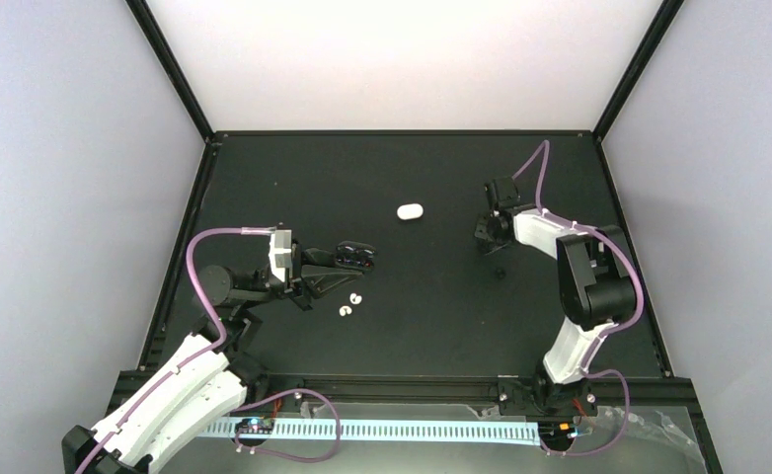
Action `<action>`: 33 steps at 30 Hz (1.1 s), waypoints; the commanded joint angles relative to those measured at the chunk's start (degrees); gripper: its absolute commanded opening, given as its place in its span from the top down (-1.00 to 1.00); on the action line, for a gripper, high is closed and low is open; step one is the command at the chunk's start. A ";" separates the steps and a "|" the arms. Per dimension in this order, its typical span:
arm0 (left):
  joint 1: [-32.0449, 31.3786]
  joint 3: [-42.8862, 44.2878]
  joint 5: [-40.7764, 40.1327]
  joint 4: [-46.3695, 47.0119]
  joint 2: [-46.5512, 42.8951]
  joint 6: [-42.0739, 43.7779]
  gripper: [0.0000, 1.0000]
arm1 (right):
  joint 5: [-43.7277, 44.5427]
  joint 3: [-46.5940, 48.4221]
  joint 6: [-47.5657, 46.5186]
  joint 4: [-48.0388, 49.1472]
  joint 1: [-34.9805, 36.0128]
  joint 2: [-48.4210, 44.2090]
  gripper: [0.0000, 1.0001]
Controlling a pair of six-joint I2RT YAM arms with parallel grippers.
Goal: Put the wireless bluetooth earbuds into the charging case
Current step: Pick up the earbud from the center of the board.
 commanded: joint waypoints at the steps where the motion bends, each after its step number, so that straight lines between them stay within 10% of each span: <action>1: -0.38 0.79 -0.05 -0.10 -0.49 0.84 0.97 | 2.63 2.54 -1.61 -2.80 1.34 1.90 0.17; 26: -0.70 1.05 0.10 -0.52 -1.66 0.91 0.97 | 4.99 3.32 -4.37 -5.70 3.43 -0.07 0.66; 33: -1.01 1.72 0.41 -1.45 -2.35 1.24 0.97 | 6.21 1.94 -14.13 -5.65 13.18 -7.93 0.65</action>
